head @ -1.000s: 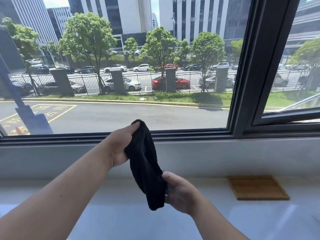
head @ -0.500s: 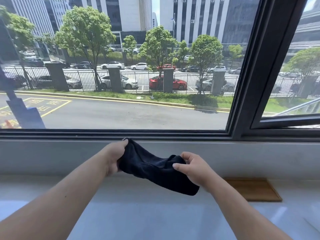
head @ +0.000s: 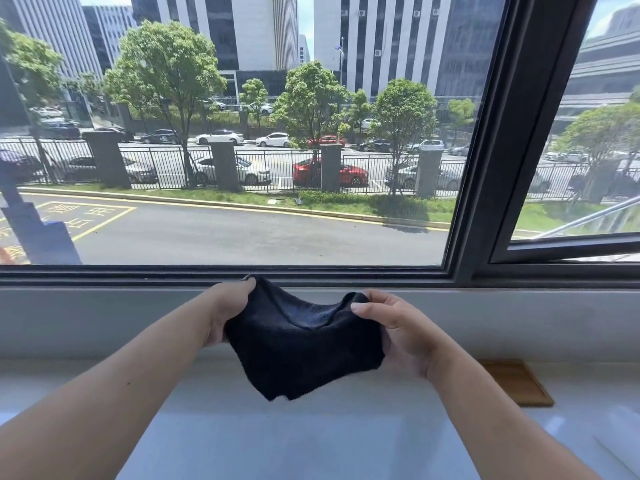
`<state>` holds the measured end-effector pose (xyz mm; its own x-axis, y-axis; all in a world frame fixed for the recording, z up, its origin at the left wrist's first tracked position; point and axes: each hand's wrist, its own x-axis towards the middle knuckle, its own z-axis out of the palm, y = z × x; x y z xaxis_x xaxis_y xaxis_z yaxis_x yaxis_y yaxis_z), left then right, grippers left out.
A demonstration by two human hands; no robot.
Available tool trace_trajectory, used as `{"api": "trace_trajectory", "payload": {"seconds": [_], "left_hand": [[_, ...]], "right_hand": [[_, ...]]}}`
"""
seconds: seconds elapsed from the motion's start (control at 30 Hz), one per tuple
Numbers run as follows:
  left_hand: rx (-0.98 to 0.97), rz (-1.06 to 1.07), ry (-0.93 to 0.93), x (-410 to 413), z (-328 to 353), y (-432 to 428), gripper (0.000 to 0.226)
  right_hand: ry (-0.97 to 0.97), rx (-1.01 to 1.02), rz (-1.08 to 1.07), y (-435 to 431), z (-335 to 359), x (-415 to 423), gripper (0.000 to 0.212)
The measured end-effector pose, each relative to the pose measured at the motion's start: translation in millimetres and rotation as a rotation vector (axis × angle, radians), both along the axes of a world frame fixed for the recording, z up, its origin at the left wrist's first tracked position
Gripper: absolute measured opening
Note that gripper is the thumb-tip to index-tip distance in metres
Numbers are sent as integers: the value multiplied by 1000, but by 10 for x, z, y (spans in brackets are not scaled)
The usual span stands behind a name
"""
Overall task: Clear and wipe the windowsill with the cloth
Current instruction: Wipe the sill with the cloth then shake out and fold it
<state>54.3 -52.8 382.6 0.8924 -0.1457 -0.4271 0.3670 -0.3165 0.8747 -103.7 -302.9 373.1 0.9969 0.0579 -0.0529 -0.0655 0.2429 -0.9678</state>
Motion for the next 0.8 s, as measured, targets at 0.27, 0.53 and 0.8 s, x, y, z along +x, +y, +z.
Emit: {"api": "trace_trajectory", "payload": {"seconds": [0.27,0.53,0.8], "left_hand": [[-445,-110,225,-116,-154,-44,64],[-362,-439,373,-277,-562,-115,100],[-740,-234,184,-303,-454,-130,49]], "right_hand": [[-36,580,51,360,291,194,65],[-141,588,62,570,658,351,11],[-139,474,11,191,604,324,51]]}}
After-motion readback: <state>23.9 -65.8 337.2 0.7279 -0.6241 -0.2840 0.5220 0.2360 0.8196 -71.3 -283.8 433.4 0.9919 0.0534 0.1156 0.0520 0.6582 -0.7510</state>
